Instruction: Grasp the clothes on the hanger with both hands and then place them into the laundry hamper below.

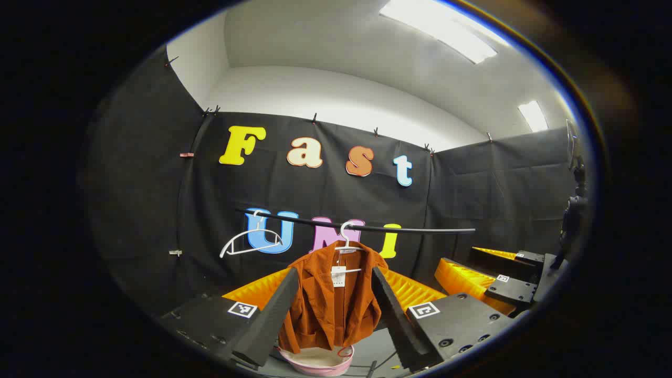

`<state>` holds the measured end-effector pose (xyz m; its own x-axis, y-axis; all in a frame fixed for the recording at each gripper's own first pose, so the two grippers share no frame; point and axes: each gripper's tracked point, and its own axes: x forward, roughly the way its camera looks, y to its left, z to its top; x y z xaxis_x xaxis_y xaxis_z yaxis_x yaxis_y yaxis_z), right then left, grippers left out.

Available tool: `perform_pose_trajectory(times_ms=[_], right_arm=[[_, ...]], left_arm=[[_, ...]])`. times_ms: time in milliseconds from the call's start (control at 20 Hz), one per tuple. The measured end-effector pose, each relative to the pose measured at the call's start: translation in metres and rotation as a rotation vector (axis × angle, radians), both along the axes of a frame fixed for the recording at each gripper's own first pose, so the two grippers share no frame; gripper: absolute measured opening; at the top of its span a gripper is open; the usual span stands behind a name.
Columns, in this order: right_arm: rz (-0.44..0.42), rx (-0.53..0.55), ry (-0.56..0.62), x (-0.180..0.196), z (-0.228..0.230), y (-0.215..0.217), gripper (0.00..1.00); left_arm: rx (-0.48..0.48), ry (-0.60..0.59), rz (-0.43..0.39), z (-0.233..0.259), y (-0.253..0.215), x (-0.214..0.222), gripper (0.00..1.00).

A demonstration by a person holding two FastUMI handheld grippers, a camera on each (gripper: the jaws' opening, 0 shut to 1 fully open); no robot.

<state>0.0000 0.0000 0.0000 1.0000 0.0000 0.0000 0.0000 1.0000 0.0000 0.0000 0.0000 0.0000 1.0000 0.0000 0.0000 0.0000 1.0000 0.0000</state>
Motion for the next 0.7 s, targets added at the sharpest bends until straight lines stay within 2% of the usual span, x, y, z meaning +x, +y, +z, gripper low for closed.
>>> perform_pose_trajectory(times_ms=[700], right_arm=[[0.004, -0.003, -0.005, -0.003, 0.003, 0.009, 0.97]], left_arm=[[-0.013, 0.005, -0.024, -0.004, -0.003, -0.009, 0.89]])
